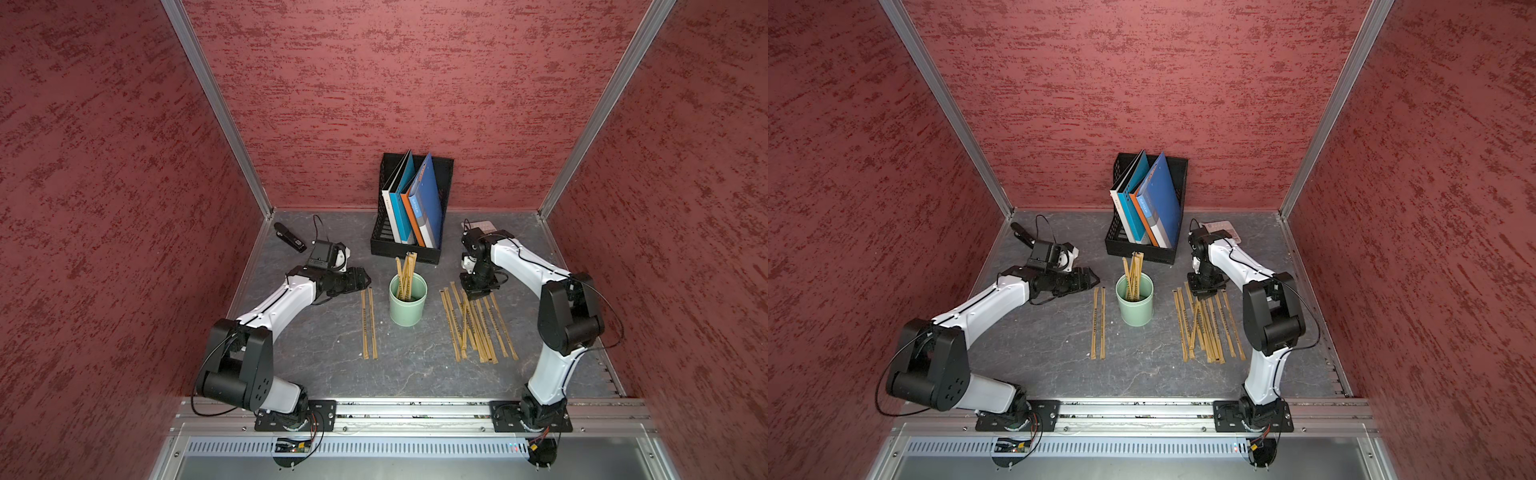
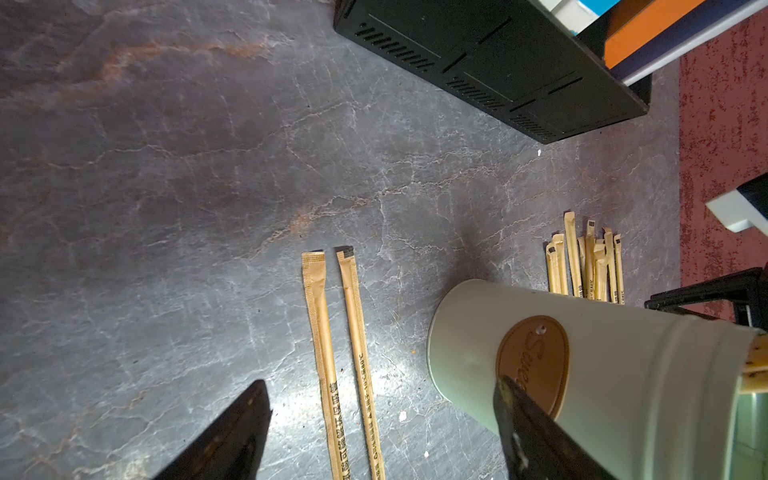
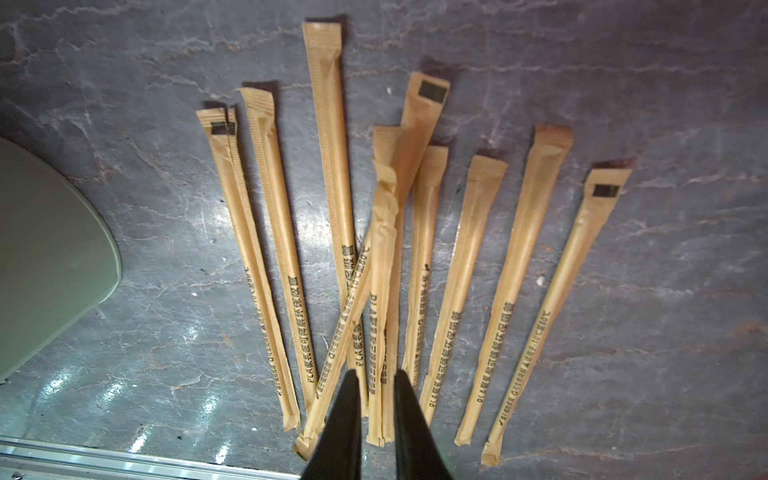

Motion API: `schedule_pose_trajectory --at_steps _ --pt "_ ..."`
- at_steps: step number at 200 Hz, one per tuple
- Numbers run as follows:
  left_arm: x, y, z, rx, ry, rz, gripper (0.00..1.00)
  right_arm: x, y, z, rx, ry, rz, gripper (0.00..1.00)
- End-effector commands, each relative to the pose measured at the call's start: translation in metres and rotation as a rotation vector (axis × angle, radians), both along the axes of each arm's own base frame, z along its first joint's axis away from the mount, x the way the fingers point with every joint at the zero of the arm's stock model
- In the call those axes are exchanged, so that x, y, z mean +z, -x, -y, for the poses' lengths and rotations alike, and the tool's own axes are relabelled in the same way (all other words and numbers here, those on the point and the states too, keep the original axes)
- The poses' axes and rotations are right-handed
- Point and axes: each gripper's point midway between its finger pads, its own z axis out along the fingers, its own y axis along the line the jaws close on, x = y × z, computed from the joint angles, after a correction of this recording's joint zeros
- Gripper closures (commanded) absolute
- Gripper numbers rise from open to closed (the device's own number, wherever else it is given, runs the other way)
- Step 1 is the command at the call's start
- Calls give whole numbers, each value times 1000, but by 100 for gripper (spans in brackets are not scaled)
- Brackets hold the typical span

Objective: Take the straws out of the storage container
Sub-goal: Place the straw at the center of the board.

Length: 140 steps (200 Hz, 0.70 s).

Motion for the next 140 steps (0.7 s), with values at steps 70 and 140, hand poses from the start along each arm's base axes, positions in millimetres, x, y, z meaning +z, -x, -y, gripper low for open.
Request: schedule_pose_trajectory --at_steps 70,140 --pt "12 -7 1 2 -10 23 16 134 -1 -42 37 -272 481 73" --pt "26 -6 6 14 38 46 15 191 24 -145 175 -539 631 66"
